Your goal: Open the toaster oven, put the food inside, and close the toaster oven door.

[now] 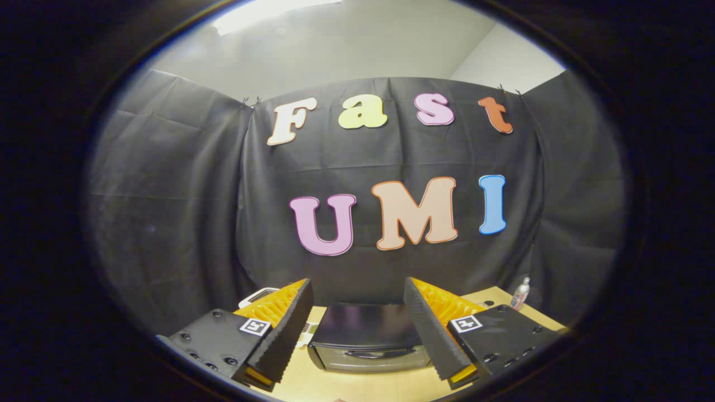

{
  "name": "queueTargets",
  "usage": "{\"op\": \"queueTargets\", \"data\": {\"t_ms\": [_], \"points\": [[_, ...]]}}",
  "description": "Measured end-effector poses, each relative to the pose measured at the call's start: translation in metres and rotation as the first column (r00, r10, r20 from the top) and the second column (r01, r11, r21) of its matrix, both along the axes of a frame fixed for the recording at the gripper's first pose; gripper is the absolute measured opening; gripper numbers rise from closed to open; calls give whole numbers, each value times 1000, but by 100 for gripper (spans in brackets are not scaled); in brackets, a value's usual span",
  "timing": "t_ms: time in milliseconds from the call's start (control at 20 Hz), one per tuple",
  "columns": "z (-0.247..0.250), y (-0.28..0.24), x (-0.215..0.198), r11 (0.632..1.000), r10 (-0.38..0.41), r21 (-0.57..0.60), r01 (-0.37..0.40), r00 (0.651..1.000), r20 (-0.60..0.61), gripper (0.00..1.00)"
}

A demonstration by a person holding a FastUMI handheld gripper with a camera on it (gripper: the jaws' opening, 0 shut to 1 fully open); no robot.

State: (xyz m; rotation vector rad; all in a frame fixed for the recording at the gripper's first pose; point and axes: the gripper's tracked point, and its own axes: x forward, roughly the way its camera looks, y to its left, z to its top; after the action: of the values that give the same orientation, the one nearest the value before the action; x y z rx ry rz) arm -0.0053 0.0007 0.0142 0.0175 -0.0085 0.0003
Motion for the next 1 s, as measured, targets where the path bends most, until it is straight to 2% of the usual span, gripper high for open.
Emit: {"op": "queueTargets", "data": {"t_ms": [450,800,1000], "points": [[-18,-1,8,1000,-11,-11,10,1000,-13,100],[-79,-8,31,998,-67,-3,67,996,-57,100],[-114,-5,51,997,-60,52,63,997,-51,100]]}}
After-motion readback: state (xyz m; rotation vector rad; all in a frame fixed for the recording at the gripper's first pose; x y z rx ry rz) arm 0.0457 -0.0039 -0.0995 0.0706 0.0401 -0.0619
